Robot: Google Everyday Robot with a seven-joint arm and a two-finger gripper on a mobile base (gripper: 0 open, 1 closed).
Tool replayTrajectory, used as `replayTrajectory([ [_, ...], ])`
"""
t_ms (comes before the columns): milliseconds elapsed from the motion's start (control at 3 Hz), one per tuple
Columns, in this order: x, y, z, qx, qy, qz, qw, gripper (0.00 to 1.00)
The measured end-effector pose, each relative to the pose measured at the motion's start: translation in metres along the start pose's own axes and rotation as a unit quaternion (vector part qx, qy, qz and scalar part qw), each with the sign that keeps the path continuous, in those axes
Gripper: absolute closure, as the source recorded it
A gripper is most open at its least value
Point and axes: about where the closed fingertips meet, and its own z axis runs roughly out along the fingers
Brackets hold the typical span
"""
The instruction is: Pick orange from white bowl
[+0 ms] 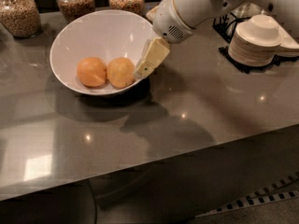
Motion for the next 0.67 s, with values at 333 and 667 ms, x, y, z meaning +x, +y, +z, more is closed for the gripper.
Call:
replayTrajectory([
  [333, -0.015, 0.000, 0.025, -0.017, -0.017, -0.010, 0.9997, 0.19],
  [667, -0.025, 0.003, 0.045, -0.034, -0.016, -0.022, 0.9991, 0.41],
])
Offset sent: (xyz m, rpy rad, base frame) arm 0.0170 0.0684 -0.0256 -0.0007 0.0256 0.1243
